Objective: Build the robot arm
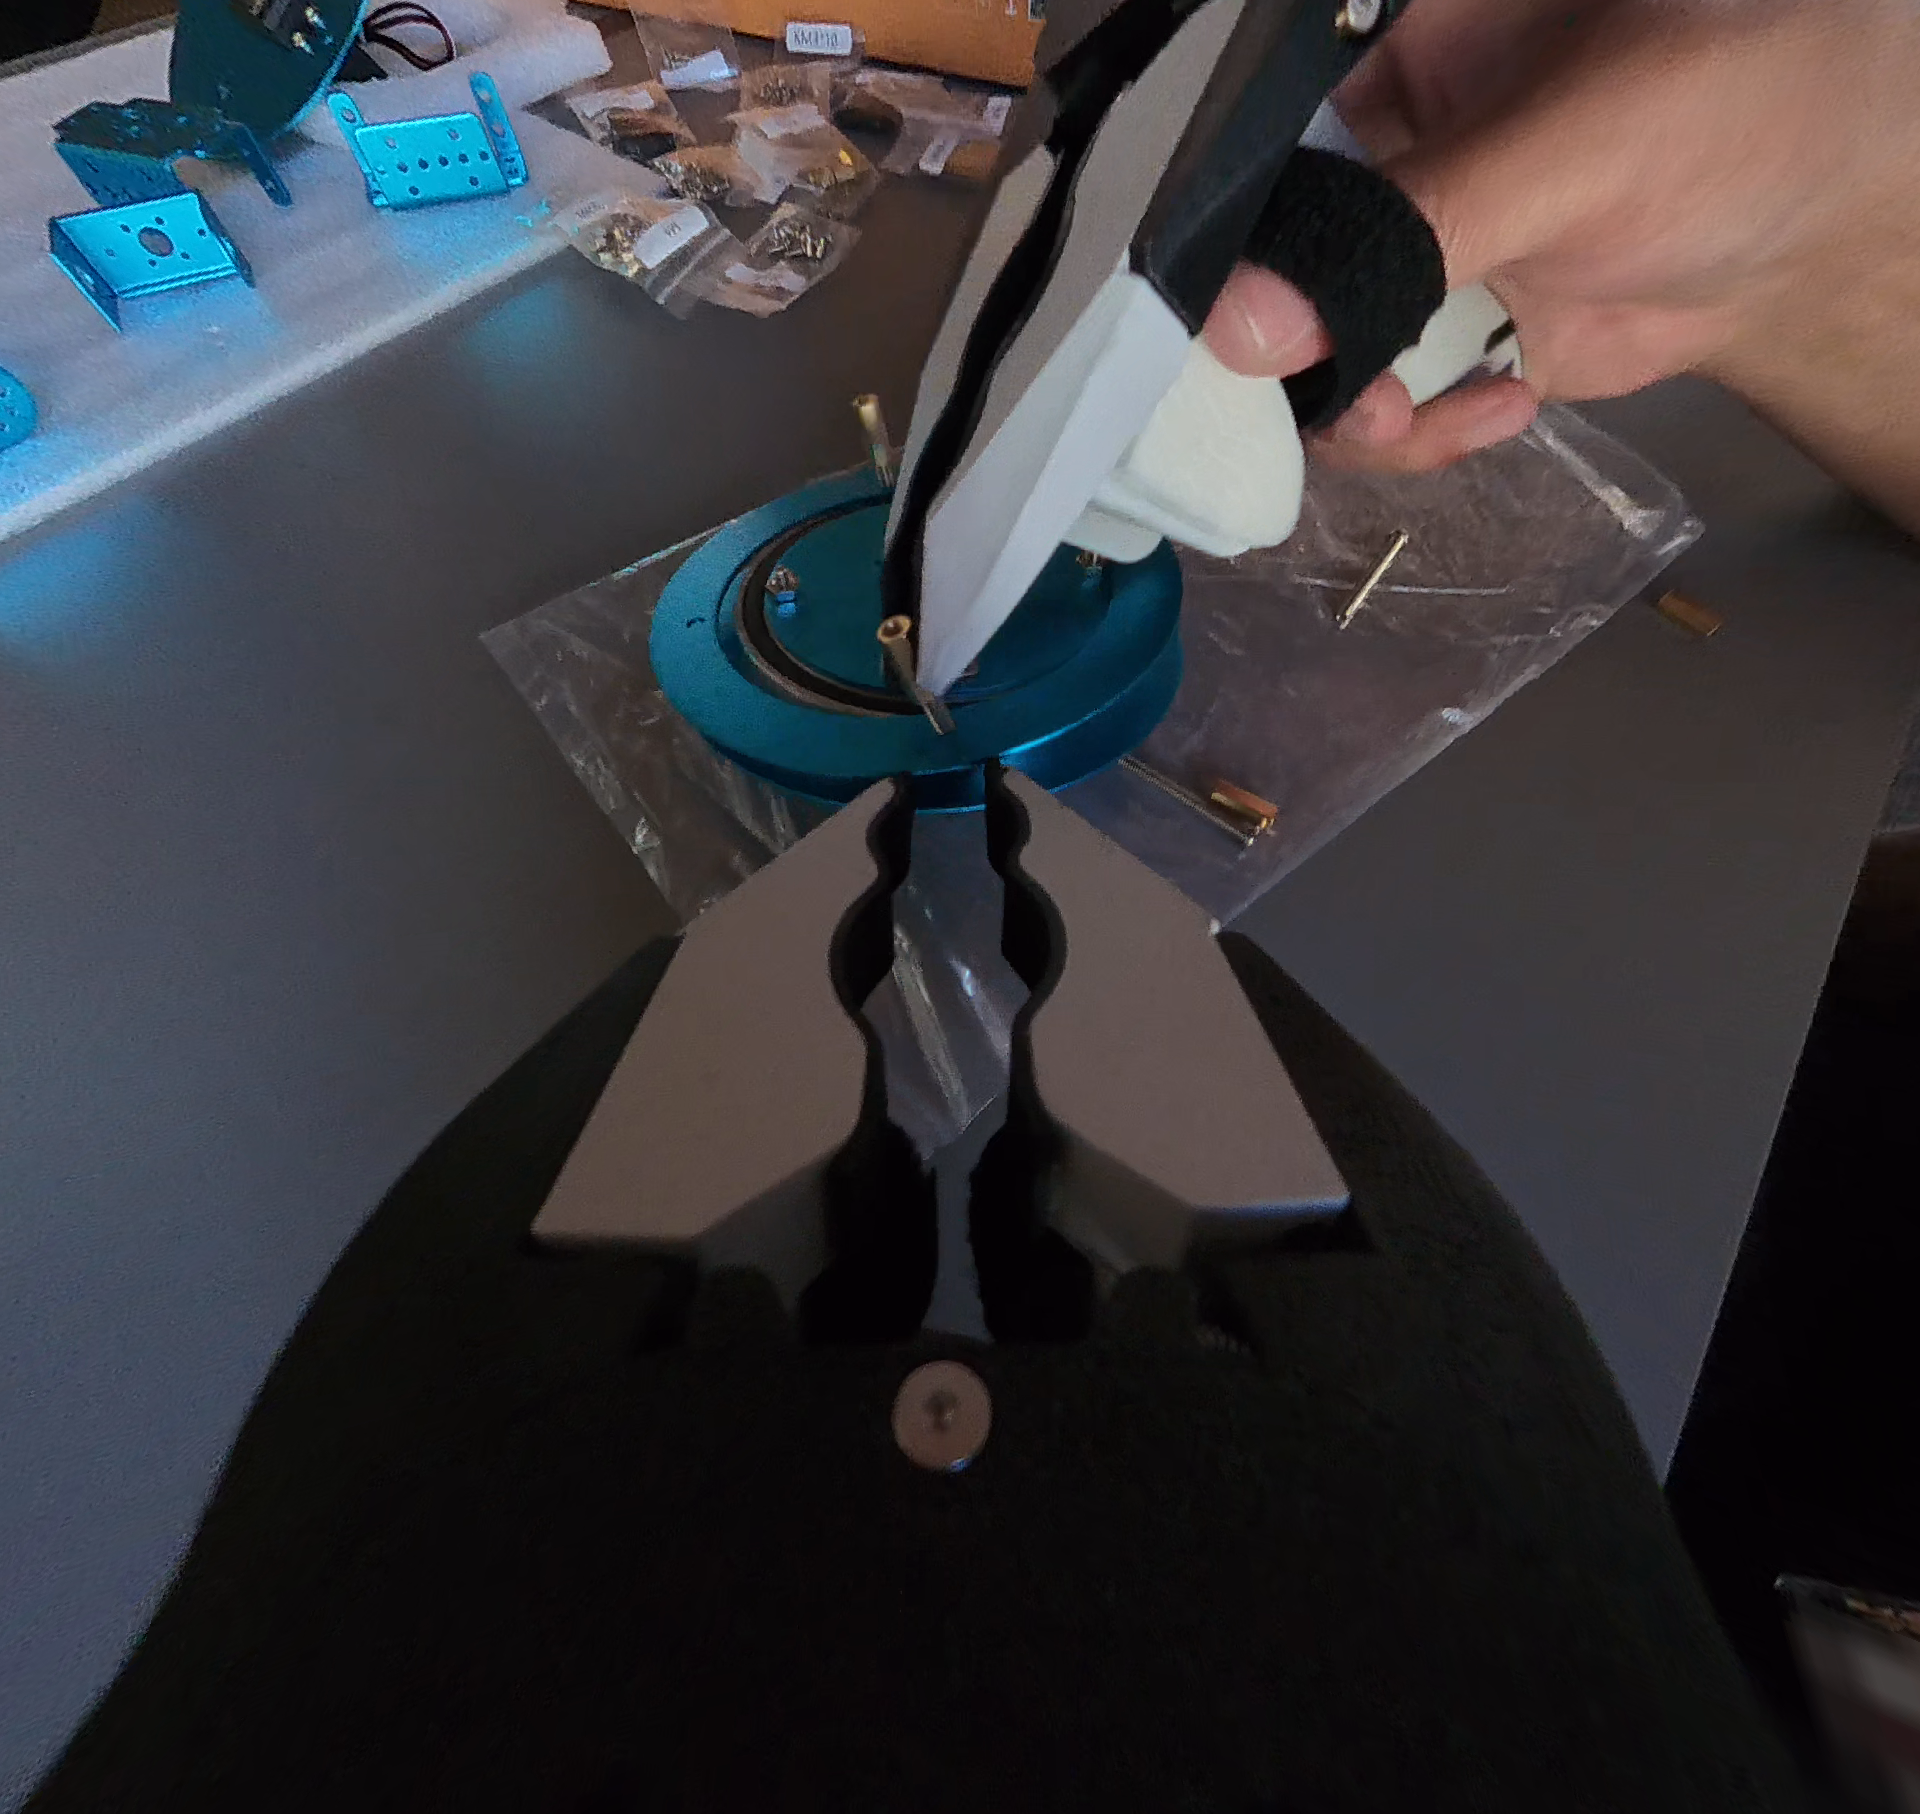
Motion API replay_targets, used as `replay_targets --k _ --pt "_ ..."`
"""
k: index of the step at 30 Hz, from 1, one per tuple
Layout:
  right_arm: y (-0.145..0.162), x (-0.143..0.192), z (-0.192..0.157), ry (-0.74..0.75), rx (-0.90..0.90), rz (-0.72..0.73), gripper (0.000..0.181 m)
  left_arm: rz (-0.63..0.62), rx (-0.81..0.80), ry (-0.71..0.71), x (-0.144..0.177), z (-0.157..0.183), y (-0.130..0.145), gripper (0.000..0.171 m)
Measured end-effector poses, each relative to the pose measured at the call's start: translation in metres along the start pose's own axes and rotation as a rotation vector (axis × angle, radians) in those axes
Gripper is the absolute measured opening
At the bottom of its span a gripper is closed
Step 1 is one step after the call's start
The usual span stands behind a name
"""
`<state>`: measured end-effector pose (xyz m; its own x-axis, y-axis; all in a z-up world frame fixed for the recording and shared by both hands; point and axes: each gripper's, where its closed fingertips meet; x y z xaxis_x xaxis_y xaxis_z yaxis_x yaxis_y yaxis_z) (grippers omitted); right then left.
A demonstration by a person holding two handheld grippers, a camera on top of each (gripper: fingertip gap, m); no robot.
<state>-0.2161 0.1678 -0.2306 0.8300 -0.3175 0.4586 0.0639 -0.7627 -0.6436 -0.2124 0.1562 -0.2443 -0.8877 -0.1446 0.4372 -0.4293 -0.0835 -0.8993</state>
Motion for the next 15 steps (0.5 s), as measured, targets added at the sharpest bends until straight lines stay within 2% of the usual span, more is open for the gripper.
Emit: replay_targets --k 15 --pt "0.009 0.004 0.003 0.006 -0.091 -0.020 0.010 -0.016 0.014 0.000 -0.009 0.002 -0.002 0.013"
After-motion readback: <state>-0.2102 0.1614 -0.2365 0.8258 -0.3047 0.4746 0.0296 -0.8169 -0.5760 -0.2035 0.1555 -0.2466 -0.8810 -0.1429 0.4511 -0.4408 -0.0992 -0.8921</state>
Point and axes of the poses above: each gripper's, where its closed fingertips meet, x back along the fingers, y out of its underside, z = x × y across the jaws, and after that the axes turned 3 degrees about z, right-handed
